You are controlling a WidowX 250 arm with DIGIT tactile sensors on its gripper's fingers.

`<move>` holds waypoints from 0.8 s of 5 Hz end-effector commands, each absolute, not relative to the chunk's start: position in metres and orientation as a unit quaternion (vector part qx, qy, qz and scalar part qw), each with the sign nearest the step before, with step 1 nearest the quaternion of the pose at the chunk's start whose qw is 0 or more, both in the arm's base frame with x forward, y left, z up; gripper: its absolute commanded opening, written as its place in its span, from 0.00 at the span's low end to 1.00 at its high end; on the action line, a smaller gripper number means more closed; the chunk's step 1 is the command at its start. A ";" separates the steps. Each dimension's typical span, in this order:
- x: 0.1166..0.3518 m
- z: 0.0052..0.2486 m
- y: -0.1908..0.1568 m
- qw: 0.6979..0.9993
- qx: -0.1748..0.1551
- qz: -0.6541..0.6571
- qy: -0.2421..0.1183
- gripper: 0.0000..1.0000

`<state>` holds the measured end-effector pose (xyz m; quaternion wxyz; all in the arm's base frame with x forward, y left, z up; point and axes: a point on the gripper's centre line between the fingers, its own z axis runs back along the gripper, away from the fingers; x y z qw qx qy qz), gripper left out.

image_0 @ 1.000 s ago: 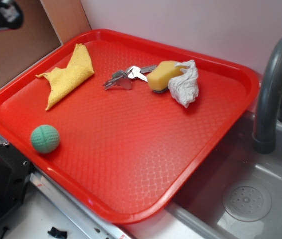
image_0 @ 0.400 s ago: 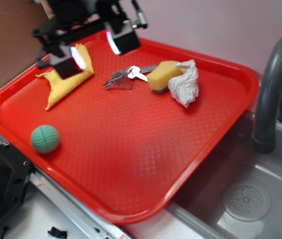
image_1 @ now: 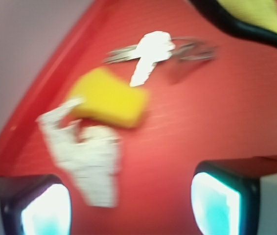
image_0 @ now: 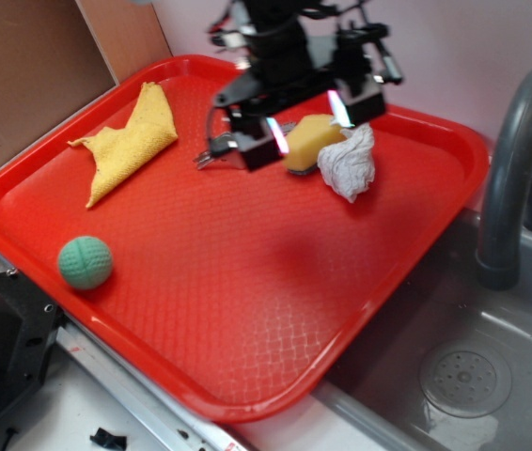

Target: Grab the white paper.

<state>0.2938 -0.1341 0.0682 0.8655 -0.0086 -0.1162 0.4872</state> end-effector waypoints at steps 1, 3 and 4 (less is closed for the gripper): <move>0.339 0.048 -0.128 0.873 -0.005 0.476 -0.103 1.00; 0.330 0.026 -0.122 0.875 0.026 0.477 -0.082 1.00; 0.326 0.024 -0.123 0.872 0.034 0.482 -0.086 0.00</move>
